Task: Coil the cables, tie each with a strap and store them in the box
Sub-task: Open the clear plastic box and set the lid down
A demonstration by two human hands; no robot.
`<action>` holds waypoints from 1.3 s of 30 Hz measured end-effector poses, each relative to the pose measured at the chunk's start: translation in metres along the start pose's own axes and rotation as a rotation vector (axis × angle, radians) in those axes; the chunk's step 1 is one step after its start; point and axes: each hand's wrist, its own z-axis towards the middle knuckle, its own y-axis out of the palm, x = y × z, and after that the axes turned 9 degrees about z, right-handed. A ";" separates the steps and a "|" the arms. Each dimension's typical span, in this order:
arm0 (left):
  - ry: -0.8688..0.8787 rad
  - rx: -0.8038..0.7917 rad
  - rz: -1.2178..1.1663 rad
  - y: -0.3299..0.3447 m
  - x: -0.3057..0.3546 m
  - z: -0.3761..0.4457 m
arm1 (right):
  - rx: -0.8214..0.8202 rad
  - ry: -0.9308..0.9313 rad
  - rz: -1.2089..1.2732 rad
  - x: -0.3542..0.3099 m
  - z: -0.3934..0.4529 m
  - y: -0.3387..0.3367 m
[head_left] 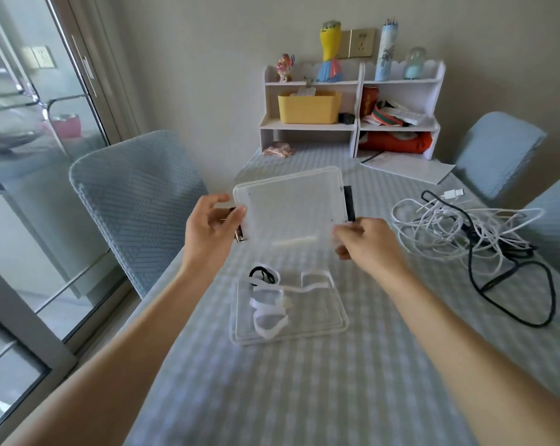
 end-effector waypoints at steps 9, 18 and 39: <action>-0.252 -0.120 0.029 0.014 -0.002 0.027 | -0.084 0.313 0.258 -0.015 0.023 0.014; 0.413 -0.478 0.509 -0.002 -0.013 -0.021 | -0.128 0.032 -0.128 0.020 0.003 -0.008; 0.391 -0.533 0.573 -0.018 -0.054 -0.034 | -0.590 -0.280 -0.519 0.035 -0.044 0.001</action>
